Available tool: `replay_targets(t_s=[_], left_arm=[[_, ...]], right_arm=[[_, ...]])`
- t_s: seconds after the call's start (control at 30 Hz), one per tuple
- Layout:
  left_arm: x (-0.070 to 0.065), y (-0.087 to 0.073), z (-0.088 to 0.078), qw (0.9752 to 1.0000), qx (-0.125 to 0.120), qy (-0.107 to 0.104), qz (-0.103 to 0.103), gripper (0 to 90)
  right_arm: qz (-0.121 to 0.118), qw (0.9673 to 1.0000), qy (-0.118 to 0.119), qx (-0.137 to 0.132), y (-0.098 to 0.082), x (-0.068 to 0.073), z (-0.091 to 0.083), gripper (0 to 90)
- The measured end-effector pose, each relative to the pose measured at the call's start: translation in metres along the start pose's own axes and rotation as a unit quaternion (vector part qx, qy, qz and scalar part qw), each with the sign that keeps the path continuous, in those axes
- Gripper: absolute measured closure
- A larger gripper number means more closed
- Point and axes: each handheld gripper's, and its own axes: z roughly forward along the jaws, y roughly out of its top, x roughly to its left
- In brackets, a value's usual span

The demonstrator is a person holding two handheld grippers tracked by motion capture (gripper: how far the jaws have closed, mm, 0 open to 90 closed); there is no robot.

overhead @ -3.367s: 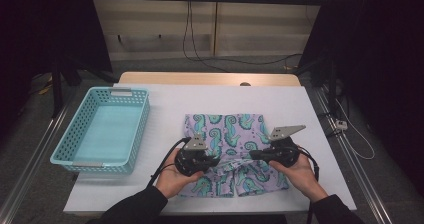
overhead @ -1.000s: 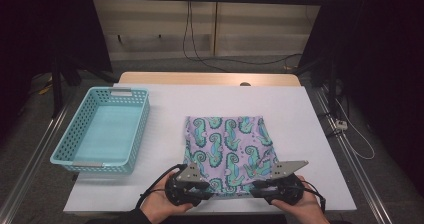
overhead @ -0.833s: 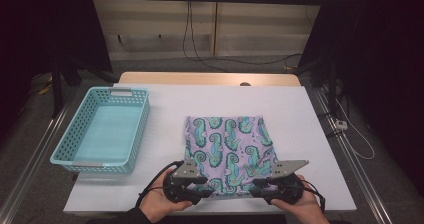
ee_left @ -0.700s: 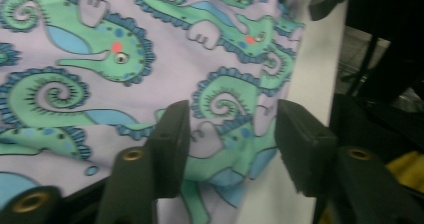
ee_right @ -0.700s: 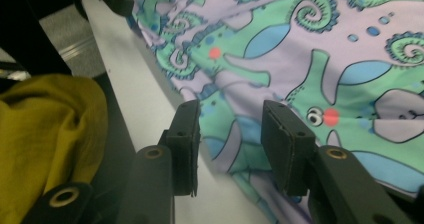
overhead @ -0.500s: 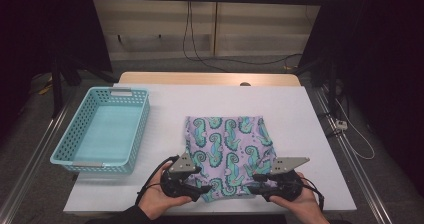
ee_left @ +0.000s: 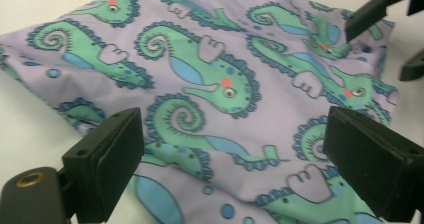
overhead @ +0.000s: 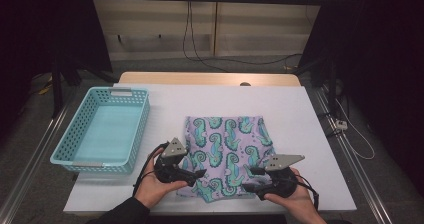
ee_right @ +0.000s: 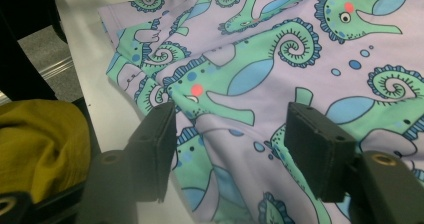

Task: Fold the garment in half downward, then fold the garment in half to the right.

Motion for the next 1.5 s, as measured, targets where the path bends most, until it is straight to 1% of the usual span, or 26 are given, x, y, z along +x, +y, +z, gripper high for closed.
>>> replay_targets(t_s=[0.3, 0.37, 0.4, 0.43, 0.47, 0.53, 0.63, 0.7, 0.73, 0.8, 0.83, 0.9, 0.97, 1.03, 1.07, 1.1, 1.13, 1.2, 1.27, 1.3, 1.33, 1.37, 1.4, 1.43, 1.47, 1.5], left_arm=[[0.011, 0.006, 0.000, 0.9998, -0.010, 0.015, 0.002, 7.8], [0.014, 0.008, -0.001, 0.9996, -0.022, 0.018, -0.003, 7.6], [0.015, 0.008, -0.001, 0.9995, -0.026, 0.016, 0.005, 6.4], [0.017, 0.009, -0.001, 0.9992, -0.030, 0.024, 0.008, 5.3], [0.019, 0.010, -0.001, 0.9990, -0.029, 0.032, 0.010, 6.6], [0.024, 0.013, -0.001, 0.9988, -0.026, 0.041, -0.005, 7.3], [0.031, 0.016, -0.002, 0.9979, -0.033, 0.054, -0.007, 6.8], [0.037, 0.017, -0.002, 0.9964, -0.046, 0.070, -0.012, 6.6], [0.040, 0.018, -0.002, 0.9957, -0.051, 0.076, -0.013, 6.6], [0.047, 0.019, 0.000, 0.9933, -0.068, 0.092, -0.014, 6.6], [0.051, 0.021, 0.001, 0.9929, -0.070, 0.094, -0.019, 6.6], [0.056, 0.024, 0.002, 0.9934, -0.065, 0.093, -0.020, 6.7], [0.059, 0.027, 0.004, 0.9932, -0.066, 0.094, -0.022, 6.7], [0.063, 0.031, 0.009, 0.9949, -0.047, 0.087, -0.020, 6.7], [0.065, 0.032, 0.011, 0.9952, -0.039, 0.088, -0.017, 6.7], [0.067, 0.033, 0.014, 0.9949, -0.039, 0.092, -0.018, 6.8], [0.070, 0.034, 0.016, 0.9952, -0.038, 0.088, -0.017, 6.8], [0.073, 0.035, 0.021, 0.9947, -0.019, 0.101, -0.011, 7.3], [0.079, 0.037, 0.024, 0.9949, -0.020, 0.097, -0.023, 8.0], [0.082, 0.038, 0.026, 0.9949, -0.015, 0.096, -0.027, 12.9], [0.084, 0.039, 0.027, 0.9947, -0.010, 0.098, -0.028, 12.9], [0.086, 0.040, 0.028, 0.9942, -0.005, 0.102, -0.033, 16.4], [0.089, 0.041, 0.029, 0.9939, -0.007, 0.100, -0.046, 16.4], [0.091, 0.041, 0.029, 0.9931, -0.008, 0.100, -0.060, 19.1], [0.092, 0.041, 0.030, 0.9919, -0.007, 0.113, -0.059, 21.9], [0.094, 0.042, 0.030, 0.9909, -0.005, 0.120, -0.062, 23.9]], right_arm=[[-0.007, 1.0000, 0.002, -0.002, 0.007, 0.003, 0.009, 33.2], [-0.010, 0.9999, 0.005, -0.002, 0.010, 0.005, 0.013, 32.9], [-0.012, 0.9999, 0.005, -0.004, 0.011, 0.006, 0.015, 32.5], [-0.012, 0.9999, 0.006, -0.004, 0.012, 0.007, 0.016, 32.0], [-0.013, 0.9999, 0.008, -0.004, 0.014, 0.008, 0.018, 31.6], [-0.016, 0.9998, 0.010, -0.004, 0.017, 0.010, 0.022, 30.6], [-0.020, 0.9997, 0.015, -0.001, 0.021, 0.014, 0.029, 29.6], [-0.025, 0.9994, 0.023, -0.002, 0.026, 0.018, 0.035, 28.4], [-0.025, 0.9994, 0.023, -0.002, 0.026, 0.018, 0.035, 28.4], [-0.026, 0.9993, 0.026, -0.002, 0.029, 0.020, 0.038, 27.9], [-0.027, 0.9992, 0.029, 0.000, 0.031, 0.021, 0.040, 27.6], [-0.028, 0.9991, 0.030, 0.001, 0.035, 0.022, 0.043, 27.1], [-0.030, 0.9990, 0.033, 0.000, 0.040, 0.022, 0.045, 26.8], [-0.031, 0.9989, 0.034, 0.000, 0.045, 0.022, 0.049, 26.7], [-0.031, 0.9989, 0.036, 0.001, 0.047, 0.022, 0.050, 26.7], [-0.030, 0.9987, 0.040, 0.002, 0.050, 0.022, 0.055, 26.8], [-0.030, 0.9987, 0.040, 0.002, 0.050, 0.022, 0.055, 26.8], [-0.032, 0.9984, 0.046, 0.007, 0.053, 0.022, 0.060, 27.5], [-0.033, 0.9981, 0.051, 0.012, 0.056, 0.022, 0.065, 28.6], [-0.035, 0.9979, 0.052, 0.014, 0.057, 0.022, 0.068, 29.2], [-0.035, 0.9977, 0.056, 0.016, 0.058, 0.023, 0.071, 31.0], [-0.032, 0.9977, 0.057, 0.019, 0.059, 0.023, 0.076, 31.6], [-0.032, 0.9977, 0.057, 0.019, 0.059, 0.023, 0.076, 31.6], [-0.029, 0.9977, 0.057, 0.020, 0.061, 0.024, 0.078, 31.6], [-0.030, 0.9975, 0.060, 0.022, 0.062, 0.024, 0.080, 32.1], [-0.036, 0.9970, 0.063, 0.025, 0.065, 0.023, 0.084, 33.7]])
